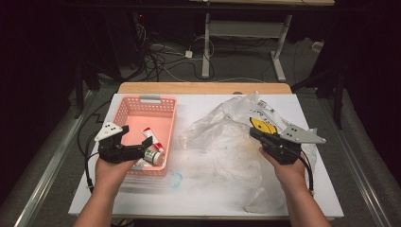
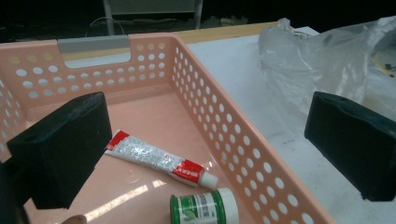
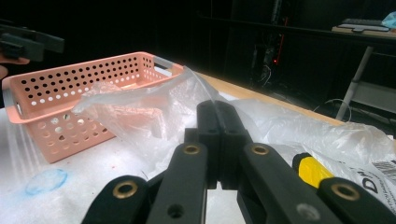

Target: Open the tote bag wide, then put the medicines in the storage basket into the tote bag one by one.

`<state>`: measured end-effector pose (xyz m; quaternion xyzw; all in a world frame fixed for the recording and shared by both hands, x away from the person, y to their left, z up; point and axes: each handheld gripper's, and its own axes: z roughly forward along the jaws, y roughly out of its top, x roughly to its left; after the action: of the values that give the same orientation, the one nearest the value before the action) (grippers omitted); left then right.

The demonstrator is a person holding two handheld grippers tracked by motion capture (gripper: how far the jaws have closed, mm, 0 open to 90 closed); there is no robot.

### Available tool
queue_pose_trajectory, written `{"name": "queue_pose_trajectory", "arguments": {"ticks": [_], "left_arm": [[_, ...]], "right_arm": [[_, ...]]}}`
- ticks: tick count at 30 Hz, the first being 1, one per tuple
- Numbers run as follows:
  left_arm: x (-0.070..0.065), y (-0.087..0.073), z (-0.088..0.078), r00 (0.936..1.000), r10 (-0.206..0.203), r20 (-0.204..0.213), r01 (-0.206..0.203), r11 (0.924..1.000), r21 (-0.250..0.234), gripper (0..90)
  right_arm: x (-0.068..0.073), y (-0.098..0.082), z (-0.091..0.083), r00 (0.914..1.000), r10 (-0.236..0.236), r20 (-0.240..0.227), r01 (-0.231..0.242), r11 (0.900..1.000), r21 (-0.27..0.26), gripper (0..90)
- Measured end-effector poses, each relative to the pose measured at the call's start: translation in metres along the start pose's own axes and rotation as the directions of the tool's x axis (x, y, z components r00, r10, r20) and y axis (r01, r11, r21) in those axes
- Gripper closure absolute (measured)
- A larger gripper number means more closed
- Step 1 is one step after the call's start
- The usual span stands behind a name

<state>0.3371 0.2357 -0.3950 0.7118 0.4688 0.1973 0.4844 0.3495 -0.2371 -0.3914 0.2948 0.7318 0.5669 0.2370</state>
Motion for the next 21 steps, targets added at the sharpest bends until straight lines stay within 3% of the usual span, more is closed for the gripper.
{"name": "queue_pose_trajectory", "arguments": {"ticks": [9, 12, 17, 21], "left_arm": [[0.008, 0.016, 0.022, 0.9998, 0.010, -0.016, -0.009, 0.9988, 0.049, 0.2], [0.013, 0.019, 0.028, 0.9999, -0.006, -0.015, 0.007, 0.9976, 0.069, 0.2], [0.023, 0.017, 0.040, 0.9991, -0.030, -0.031, 0.034, 0.9909, 0.130, 2.5], [0.032, 0.016, 0.047, 0.9977, -0.058, -0.037, 0.063, 0.9831, 0.172, 9.2]], "right_arm": [[-0.001, 0.000, -0.001, 1.0000, 0.005, 0.005, -0.005, 1.000, -0.003, 90.0], [-0.002, 0.000, -0.001, 1.0000, 0.007, 0.003, -0.007, 1.000, -0.003, 90.0], [-0.002, 0.000, 0.000, 1.0000, 0.007, 0.004, -0.007, 1.000, -0.004, 90.0], [-0.003, -0.001, 0.000, 0.9999, 0.015, 0.004, -0.015, 1.000, 0.000, 90.0]]}}
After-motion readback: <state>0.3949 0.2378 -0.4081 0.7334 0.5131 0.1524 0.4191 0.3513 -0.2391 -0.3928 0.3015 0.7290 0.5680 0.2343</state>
